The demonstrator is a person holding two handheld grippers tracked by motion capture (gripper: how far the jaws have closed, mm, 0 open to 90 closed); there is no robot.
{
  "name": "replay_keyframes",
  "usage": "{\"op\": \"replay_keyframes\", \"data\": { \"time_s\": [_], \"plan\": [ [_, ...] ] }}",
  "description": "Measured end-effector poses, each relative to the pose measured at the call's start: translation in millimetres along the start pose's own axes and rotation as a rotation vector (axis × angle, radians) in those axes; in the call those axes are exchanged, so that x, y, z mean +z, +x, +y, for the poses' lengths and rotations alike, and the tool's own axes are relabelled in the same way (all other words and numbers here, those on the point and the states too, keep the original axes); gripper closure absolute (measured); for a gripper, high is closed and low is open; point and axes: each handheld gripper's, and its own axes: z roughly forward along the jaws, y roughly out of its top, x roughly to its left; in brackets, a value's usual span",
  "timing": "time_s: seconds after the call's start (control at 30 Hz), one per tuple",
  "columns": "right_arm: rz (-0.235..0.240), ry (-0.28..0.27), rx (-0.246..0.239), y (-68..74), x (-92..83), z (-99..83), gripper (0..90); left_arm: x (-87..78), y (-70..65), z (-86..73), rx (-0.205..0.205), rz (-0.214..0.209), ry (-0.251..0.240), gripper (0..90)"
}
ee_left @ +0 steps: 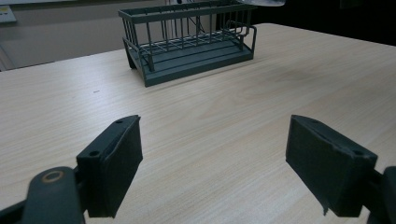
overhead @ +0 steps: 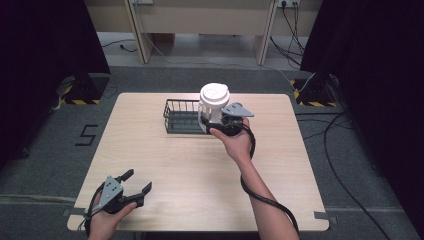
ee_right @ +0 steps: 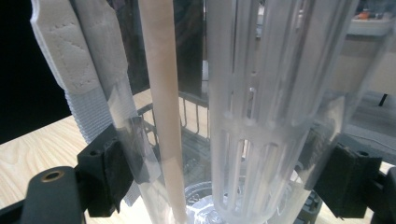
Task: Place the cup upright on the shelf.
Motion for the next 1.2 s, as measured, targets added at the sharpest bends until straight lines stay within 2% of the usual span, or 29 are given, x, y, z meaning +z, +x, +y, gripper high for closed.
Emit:
{"op": "replay_keyframes", "data": {
  "time_s": [0.47,1.2],
  "plan": [
    [-0.009,-0.011,-0.001,-2.1,15.2,15.9,18.5,0.2,0.2,-0.1,-0.005,0.000,0.000,17.9],
    [-0.026,-0.001,0.019,-6.5,38.9,28.3,18.4,0.6,0.5,-0.4,-0.009,0.001,-0.003,18.0]
  ]
}}
